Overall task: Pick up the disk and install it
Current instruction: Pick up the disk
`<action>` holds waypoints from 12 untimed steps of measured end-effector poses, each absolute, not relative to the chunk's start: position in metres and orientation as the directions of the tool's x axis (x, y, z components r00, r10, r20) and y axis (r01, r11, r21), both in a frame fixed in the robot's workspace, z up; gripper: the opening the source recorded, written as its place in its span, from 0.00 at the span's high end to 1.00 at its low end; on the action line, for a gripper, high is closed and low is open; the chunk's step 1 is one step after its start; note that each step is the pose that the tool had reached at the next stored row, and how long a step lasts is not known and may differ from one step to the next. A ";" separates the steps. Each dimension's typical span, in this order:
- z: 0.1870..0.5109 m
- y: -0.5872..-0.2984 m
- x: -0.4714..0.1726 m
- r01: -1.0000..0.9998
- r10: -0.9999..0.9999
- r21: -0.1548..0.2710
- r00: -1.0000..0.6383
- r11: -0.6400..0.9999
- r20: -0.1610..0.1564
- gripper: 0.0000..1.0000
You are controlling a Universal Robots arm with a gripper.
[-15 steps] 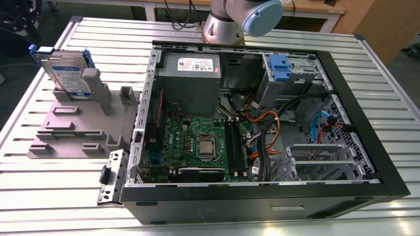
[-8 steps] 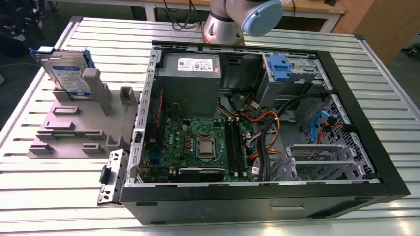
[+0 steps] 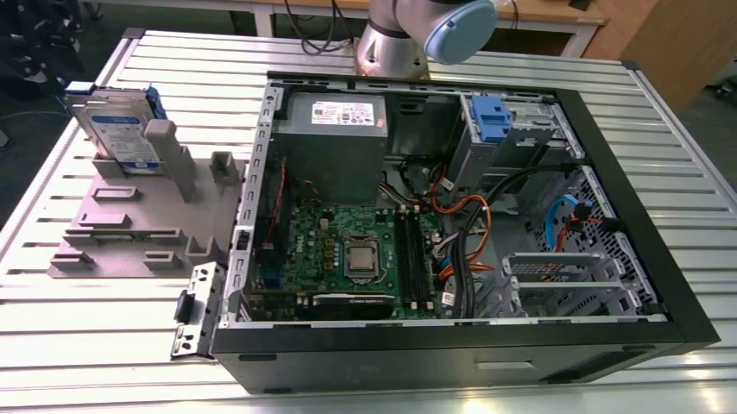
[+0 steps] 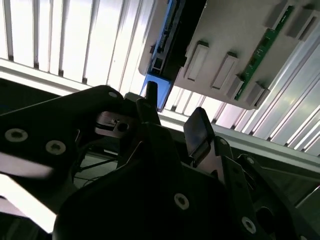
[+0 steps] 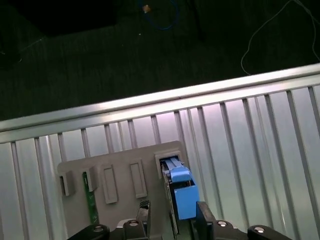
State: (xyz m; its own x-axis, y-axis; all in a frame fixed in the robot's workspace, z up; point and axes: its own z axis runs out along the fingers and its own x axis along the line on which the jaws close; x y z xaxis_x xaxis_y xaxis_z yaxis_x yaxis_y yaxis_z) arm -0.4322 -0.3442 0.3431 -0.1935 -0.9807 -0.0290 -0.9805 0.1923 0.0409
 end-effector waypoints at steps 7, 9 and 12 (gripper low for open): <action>0.341 -0.335 -0.432 -0.985 -0.985 0.041 -0.171 0.170 -0.029 0.51; 0.340 -0.335 -0.432 -0.986 -0.986 0.041 -0.163 0.162 -0.029 0.51; 0.339 -0.335 -0.432 -0.993 -0.993 0.041 -0.111 0.110 -0.029 0.51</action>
